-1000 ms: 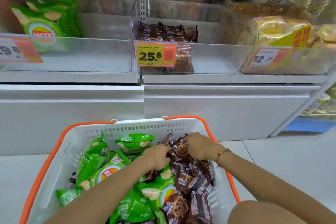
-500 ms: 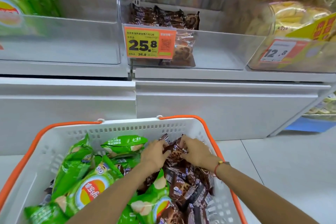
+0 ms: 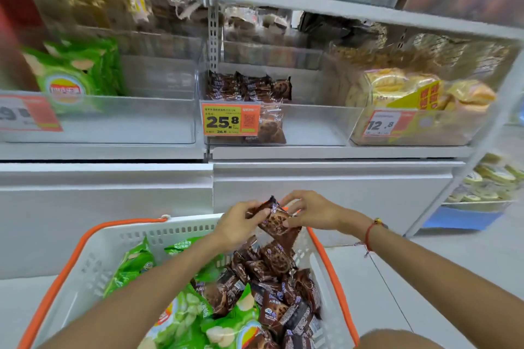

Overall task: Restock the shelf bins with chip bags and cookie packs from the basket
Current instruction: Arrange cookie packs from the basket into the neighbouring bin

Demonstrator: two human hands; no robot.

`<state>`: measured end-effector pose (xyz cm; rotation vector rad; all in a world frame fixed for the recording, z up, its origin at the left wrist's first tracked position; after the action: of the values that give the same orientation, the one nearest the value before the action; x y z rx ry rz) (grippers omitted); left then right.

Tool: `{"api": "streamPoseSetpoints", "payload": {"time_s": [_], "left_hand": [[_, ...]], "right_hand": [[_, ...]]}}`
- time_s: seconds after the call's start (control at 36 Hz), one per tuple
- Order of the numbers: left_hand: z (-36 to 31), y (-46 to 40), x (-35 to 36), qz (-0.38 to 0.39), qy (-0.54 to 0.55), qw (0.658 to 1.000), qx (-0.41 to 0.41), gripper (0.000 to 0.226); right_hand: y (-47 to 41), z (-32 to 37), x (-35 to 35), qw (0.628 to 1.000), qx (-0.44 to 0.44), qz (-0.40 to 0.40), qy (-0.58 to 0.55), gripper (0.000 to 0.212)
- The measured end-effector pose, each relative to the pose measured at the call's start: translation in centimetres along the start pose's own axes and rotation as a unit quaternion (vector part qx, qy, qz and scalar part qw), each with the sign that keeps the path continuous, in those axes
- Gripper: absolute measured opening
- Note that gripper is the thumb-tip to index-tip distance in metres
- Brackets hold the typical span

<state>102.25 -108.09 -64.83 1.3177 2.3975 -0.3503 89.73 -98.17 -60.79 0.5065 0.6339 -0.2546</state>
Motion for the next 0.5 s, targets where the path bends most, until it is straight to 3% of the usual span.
{"api": "streamPoseSetpoints", "payload": {"time_s": [0.11,0.31,0.5], "left_hand": [[-3.6,0.9,-2.1,0.011,0.037,0.999,0.02,0.022],[-7.4,2.5,-5.3,0.018,0.106,0.994,-0.035,0.024],[-10.4,2.5,-6.8,-0.001,0.098,0.995,0.002,0.011]], "right_hand": [[2.4,2.6,-2.1,1.0,-0.013,0.023,0.016,0.038],[5.4,6.2,-5.1,0.999,-0.035,0.009,-0.03,0.035],[6.0,9.3,-6.6,0.998,-0.052,-0.018,0.002,0.032]]}}
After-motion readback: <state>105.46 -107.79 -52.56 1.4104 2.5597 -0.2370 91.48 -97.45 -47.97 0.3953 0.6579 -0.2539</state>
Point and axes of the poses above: each hand's wrist, its own y-axis away from the middle knuckle, its own x-axis out of the palm, z = x × y, the point moved 6 cm from there along -y, towards the middle knuckle, and after that the axes turned 4 degrees about x, right-handed, at the moved point
